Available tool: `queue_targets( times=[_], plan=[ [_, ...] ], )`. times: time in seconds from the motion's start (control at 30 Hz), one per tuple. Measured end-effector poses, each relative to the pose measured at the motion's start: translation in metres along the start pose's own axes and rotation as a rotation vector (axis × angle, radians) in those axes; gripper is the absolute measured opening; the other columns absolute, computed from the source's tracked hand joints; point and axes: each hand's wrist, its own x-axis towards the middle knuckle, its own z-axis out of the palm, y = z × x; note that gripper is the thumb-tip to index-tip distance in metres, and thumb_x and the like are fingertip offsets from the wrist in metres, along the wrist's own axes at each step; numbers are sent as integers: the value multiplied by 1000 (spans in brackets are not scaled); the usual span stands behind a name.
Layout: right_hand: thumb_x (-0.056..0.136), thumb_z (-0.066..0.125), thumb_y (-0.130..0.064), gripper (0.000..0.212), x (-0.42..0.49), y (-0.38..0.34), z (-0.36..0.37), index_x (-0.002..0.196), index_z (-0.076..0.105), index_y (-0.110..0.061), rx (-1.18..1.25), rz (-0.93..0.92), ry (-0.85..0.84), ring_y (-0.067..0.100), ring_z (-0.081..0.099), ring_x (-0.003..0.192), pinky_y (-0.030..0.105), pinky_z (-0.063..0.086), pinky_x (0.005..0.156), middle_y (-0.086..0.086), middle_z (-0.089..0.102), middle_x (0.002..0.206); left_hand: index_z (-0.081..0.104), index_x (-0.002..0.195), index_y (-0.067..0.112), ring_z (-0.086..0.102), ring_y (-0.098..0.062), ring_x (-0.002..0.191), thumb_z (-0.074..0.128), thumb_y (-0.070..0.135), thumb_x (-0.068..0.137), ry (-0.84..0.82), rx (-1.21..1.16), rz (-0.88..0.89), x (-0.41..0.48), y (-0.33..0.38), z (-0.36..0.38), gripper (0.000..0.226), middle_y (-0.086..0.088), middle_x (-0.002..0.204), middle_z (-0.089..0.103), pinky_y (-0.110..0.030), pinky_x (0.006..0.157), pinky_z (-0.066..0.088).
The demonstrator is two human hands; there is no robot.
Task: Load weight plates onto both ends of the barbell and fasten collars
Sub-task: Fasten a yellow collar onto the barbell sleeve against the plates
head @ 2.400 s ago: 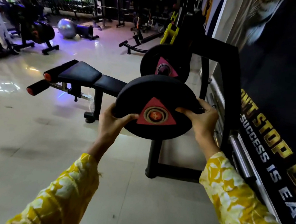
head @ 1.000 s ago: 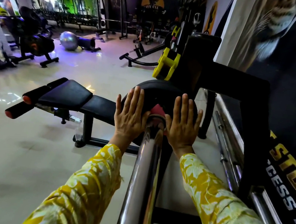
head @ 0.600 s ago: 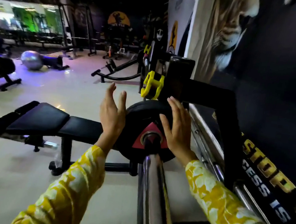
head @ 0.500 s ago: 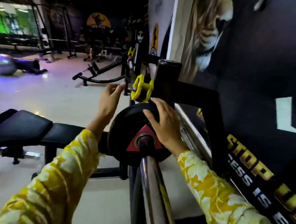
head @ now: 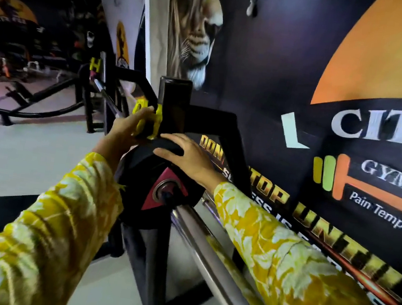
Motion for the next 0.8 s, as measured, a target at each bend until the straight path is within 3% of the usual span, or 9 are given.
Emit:
queue_targets(
  times=[0.07, 0.13, 0.27, 0.4, 0.53, 0.63, 0.8],
  plan=[
    [80, 61, -51, 51, 1, 4, 3, 126, 54, -28, 9, 8, 1, 11, 44, 123, 24, 34, 100, -6, 49, 133, 53, 124, 6, 64, -20, 80, 83, 40, 57, 63, -65, 9, 2, 0, 2, 81, -12, 111, 61, -26, 41, 51],
    [80, 61, -53, 53, 1, 6, 5, 126, 54, -30, 10, 15, -5, 10, 44, 123, 26, 34, 102, -7, 49, 134, 53, 125, 7, 65, -22, 83, 86, 40, 45, 117, -116, 9, 0, 1, -1, 93, -13, 115, 61, -30, 43, 53],
    [80, 61, -52, 53, 2, 8, 5, 127, 53, -28, 20, 0, 0, 10, 43, 124, 29, 34, 104, -7, 48, 134, 55, 96, 16, 63, -14, 83, 73, 35, 77, 126, -250, 26, -8, 3, -11, 32, -2, 99, 60, -30, 68, 58],
    [79, 61, -54, 53, 3, 9, 5, 126, 54, -29, 12, -17, 6, 9, 45, 123, 28, 36, 104, -9, 50, 132, 56, 106, 13, 65, -15, 89, 70, 31, 80, 125, -285, 126, -19, 9, -33, 35, -4, 102, 63, -30, 74, 58],
    [80, 62, -51, 52, 1, 9, 3, 126, 55, -27, 16, -39, 34, 8, 45, 121, 19, 33, 96, -8, 51, 132, 66, 89, 10, 67, -27, 91, 74, 28, 75, 191, -250, 154, -47, 9, -51, 24, -16, 96, 66, -39, 75, 58],
    [82, 61, -48, 52, 1, 10, 1, 127, 54, -25, 18, -48, 25, 5, 43, 119, 15, 30, 94, -7, 50, 133, 67, 85, 17, 68, -22, 88, 70, 29, 80, 181, -247, 175, -77, 8, -58, 13, -9, 93, 67, -35, 74, 58],
    [89, 53, -42, 51, -5, 21, -5, 133, 47, -17, 139, -20, -53, 16, 35, 133, 23, 25, 106, 1, 42, 142, 64, 83, 15, 66, -17, 73, 64, 22, 86, 274, -101, 234, -146, 9, -49, 8, -5, 81, 66, -30, 67, 59]
  ],
)
